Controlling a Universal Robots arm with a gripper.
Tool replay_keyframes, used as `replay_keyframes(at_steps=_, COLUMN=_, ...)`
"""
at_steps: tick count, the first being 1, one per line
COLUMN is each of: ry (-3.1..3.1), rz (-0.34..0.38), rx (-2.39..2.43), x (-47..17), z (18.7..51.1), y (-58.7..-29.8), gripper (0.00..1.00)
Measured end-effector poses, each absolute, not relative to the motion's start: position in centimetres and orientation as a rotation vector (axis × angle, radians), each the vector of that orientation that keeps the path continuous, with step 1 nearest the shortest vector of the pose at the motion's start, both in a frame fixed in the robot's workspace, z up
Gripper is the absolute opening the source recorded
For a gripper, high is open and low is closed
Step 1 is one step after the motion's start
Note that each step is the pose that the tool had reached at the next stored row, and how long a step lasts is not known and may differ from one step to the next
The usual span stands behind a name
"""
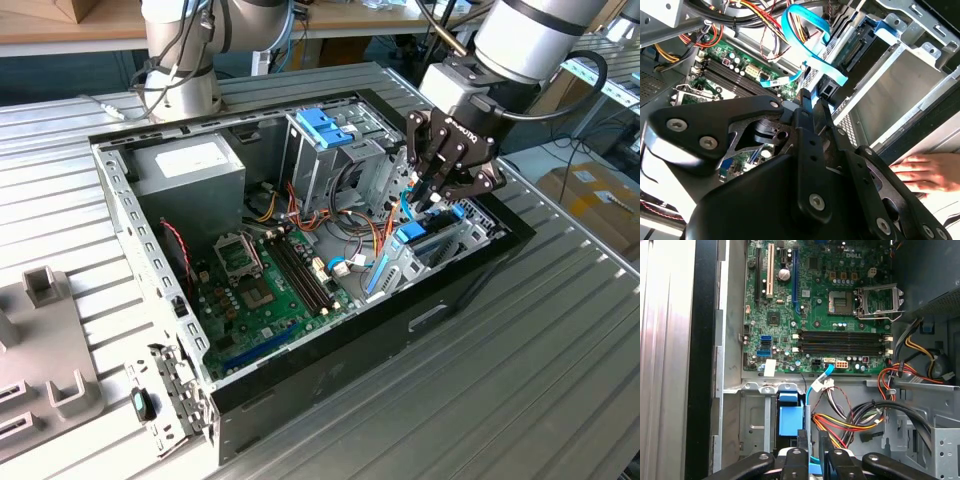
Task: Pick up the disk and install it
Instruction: 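Insert the first disk wire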
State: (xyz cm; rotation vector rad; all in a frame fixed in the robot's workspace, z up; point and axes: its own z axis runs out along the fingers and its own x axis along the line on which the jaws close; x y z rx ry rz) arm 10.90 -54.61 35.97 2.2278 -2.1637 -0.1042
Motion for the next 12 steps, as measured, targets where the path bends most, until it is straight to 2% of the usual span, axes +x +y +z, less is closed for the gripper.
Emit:
replay_keyframes(at_steps=10, ry=-2.165, rz=-0.103, rx=2.228, x=10.93, z=35.97, y=-54.61, gripper=0.24)
replay_keyframes(at_steps=12, ry=-2.175, rz=-0.079, rx=2.24, x=10.93, z=35.96, y=-54.6, gripper=0.24)
